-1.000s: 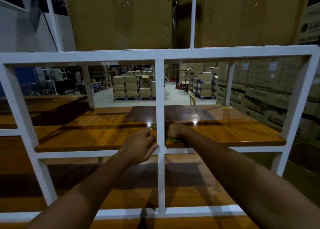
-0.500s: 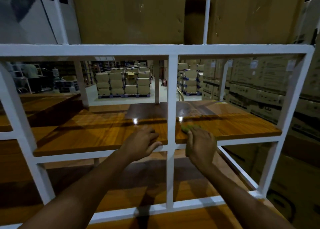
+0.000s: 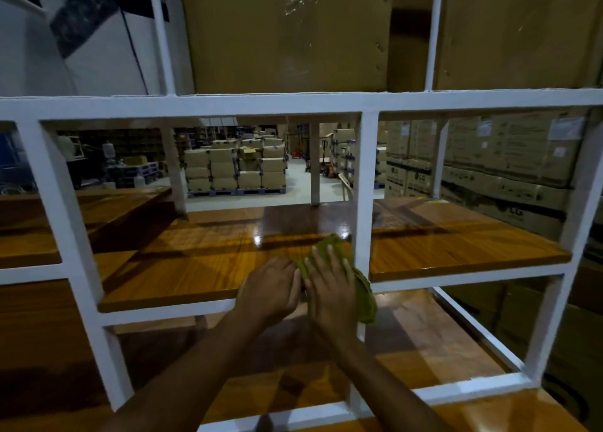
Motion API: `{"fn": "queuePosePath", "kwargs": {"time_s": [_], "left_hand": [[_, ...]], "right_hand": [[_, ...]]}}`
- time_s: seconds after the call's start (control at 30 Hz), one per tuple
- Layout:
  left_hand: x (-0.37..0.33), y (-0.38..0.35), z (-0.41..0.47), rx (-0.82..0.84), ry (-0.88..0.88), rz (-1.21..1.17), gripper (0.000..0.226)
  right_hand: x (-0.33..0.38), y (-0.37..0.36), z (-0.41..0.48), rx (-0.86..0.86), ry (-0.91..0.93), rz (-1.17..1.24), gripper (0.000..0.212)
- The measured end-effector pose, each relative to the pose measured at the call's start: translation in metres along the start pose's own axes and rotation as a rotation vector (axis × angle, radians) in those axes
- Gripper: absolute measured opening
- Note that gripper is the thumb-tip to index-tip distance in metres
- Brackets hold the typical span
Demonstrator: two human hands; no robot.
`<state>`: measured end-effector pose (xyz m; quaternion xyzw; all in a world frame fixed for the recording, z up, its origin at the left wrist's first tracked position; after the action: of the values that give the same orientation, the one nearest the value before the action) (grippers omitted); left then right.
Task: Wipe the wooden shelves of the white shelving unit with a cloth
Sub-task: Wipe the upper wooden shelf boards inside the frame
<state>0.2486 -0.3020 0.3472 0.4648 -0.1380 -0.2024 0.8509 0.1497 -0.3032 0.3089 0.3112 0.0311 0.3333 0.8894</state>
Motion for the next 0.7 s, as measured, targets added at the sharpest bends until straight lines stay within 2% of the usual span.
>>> {"fn": "queuePosePath", "kwargs": {"time_s": [0.07,0.17,0.23,0.3,0.43,0.5,0.6,0.7], "left_hand": [[0.008,-0.001,0.001,-0.011,0.051,-0.059,0.042],[0.009,-0.003,0.002,0.028,0.053,-0.035,0.041],[0.010,-0.005,0.002,0.084,0.076,-0.009,0.043],[0.015,-0.005,0.000,0.117,0.118,0.037,0.047],[0.031,0.005,-0.019,0.133,0.165,0.100,0.053],[0.042,0.010,-0.029,0.178,0.195,0.116,0.064],[0.058,0.011,-0.044,0.254,0.234,0.187,0.084],[0.066,0.005,-0.051,0.312,0.275,0.209,0.080]], "right_hand": [[0.003,0.007,0.019,0.149,0.034,-0.020,0.041],[0.002,0.000,0.051,0.615,-0.063,-0.023,0.042],[0.004,-0.008,0.063,0.810,-0.075,-0.117,0.037],[0.008,-0.012,0.065,0.856,-0.086,-0.152,0.035],[0.013,-0.006,0.041,0.715,-0.033,-0.046,0.039],[0.010,-0.006,0.033,0.740,-0.001,0.003,0.042],[0.005,-0.004,0.041,0.764,-0.077,-0.037,0.042],[-0.007,-0.014,0.058,0.858,-0.223,-0.147,0.038]]}}
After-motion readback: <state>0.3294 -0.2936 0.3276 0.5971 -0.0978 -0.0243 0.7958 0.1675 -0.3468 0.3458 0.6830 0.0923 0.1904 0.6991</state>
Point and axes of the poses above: each hand's wrist, its own z-axis towards the middle knuckle, its own y-axis out of the back of the hand, x = y × z, the point moved 9 cm from there along z, towards the middle knuckle, and after that the axes turned 13 degrees about x, right-handed, at the moved point
